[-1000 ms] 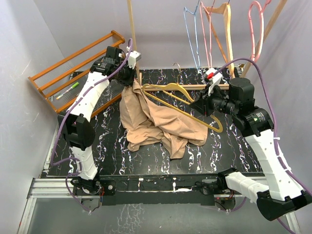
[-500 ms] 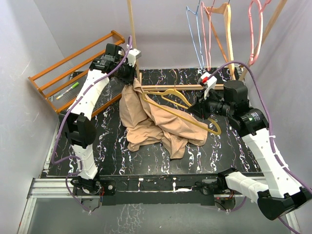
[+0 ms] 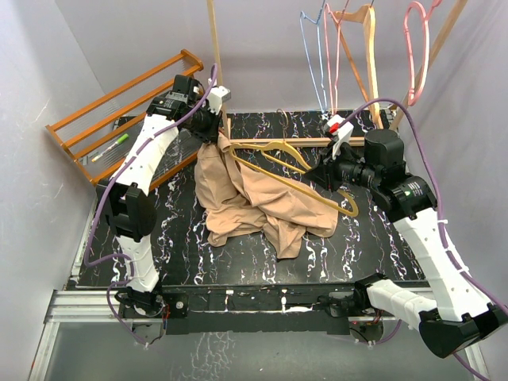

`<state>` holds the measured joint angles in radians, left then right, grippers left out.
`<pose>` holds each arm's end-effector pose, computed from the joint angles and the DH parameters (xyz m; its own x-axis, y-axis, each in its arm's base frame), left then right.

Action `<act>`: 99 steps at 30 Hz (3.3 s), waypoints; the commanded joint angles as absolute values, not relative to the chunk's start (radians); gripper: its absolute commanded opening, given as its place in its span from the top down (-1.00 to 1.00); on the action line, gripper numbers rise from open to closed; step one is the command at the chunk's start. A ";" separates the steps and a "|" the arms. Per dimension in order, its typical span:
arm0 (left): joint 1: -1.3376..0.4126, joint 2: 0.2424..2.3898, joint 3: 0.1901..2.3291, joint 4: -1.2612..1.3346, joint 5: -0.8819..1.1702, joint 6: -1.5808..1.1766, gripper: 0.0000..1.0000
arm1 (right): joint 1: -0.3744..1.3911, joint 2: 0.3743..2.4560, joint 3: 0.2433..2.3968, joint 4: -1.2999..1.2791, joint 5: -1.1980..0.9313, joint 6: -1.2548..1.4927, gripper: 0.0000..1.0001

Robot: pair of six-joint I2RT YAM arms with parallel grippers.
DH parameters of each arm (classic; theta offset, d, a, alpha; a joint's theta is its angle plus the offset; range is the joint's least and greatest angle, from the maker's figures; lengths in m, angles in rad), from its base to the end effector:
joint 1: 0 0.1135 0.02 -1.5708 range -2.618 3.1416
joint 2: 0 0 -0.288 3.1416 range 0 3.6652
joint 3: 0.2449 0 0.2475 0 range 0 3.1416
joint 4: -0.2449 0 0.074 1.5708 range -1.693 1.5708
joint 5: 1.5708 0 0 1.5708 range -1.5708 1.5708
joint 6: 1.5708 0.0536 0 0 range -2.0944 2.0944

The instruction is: Place the t-shirt on the hanger

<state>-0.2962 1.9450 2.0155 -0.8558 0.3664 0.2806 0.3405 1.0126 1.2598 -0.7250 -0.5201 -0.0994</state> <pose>0.4232 -0.1492 0.3706 -0.5072 0.4251 -0.7497 0.6820 0.7298 -0.0476 0.1727 0.0894 0.4193 -0.3613 -0.2193 -0.9063 -0.7453 0.6520 0.1393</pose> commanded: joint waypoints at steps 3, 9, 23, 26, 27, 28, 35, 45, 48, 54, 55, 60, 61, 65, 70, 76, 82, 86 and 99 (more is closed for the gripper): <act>-0.291 1.905 2.032 -0.906 0.408 0.291 1.00 | 0.347 1.007 1.296 -0.619 -0.536 -0.105 0.84; -0.290 1.908 2.040 -0.929 0.410 0.305 1.00 | 0.346 1.003 1.282 -0.602 -0.543 -0.105 0.84; -0.290 1.907 2.076 -0.969 0.431 0.315 1.00 | 0.348 0.995 1.221 -0.591 -0.520 -0.121 0.84; -0.290 1.904 2.077 -0.975 0.436 0.317 1.00 | 0.349 0.996 1.213 -0.586 -0.519 -0.124 0.84; -0.290 1.904 2.076 -0.977 0.437 0.318 1.00 | 0.349 0.995 1.210 -0.584 -0.519 -0.123 0.84; -0.290 1.902 2.075 -0.980 0.438 0.321 1.00 | 0.350 0.995 1.208 -0.583 -0.516 -0.124 0.84; -0.291 1.899 2.086 -0.996 0.448 0.327 1.00 | 0.351 0.991 1.188 -0.576 -0.490 -0.133 0.84; -0.291 1.893 2.105 -1.060 0.465 0.362 1.00 | 0.351 0.988 1.164 -0.548 -0.481 -0.144 0.84; -0.292 1.888 2.090 -1.058 0.469 0.366 1.00 | 0.353 0.998 1.158 -0.532 -0.528 -0.144 0.84; -0.291 1.893 2.108 -1.069 0.479 0.375 1.00 | 0.352 1.051 1.170 -0.507 -0.658 -0.143 0.84; -0.292 1.894 2.116 -1.075 0.482 0.378 1.00 | 0.353 1.061 1.175 -0.504 -0.676 -0.145 0.84; -0.293 1.910 2.184 -1.118 0.486 0.402 1.00 | 0.352 1.102 1.201 -0.480 -0.703 -0.156 0.84; -0.293 1.915 2.217 -1.132 0.488 0.407 1.00 | 0.353 1.107 1.201 -0.474 -0.687 -0.160 0.84; -0.294 1.937 2.317 -1.218 0.486 0.435 1.00 | 0.354 1.122 1.191 -0.453 -0.649 -0.186 0.84; -0.295 1.933 2.347 -1.274 0.477 0.464 1.00 | 0.356 1.151 1.162 -0.391 -0.666 -0.215 0.84; -0.300 1.909 2.335 -1.305 0.484 0.481 1.00 | 0.355 1.233 1.196 -0.346 -0.744 -0.226 0.84; -0.301 1.871 2.291 -1.306 0.468 0.507 1.00 | 0.355 1.316 1.306 -0.401 -0.850 -0.318 0.84; -0.300 1.817 2.218 -1.250 0.415 0.525 1.00 | 0.355 1.364 1.378 -0.547 -0.921 -0.492 0.84; -0.298 1.764 2.249 -1.225 0.361 0.499 1.00 | 0.344 1.389 1.450 -0.634 -0.709 -0.525 0.84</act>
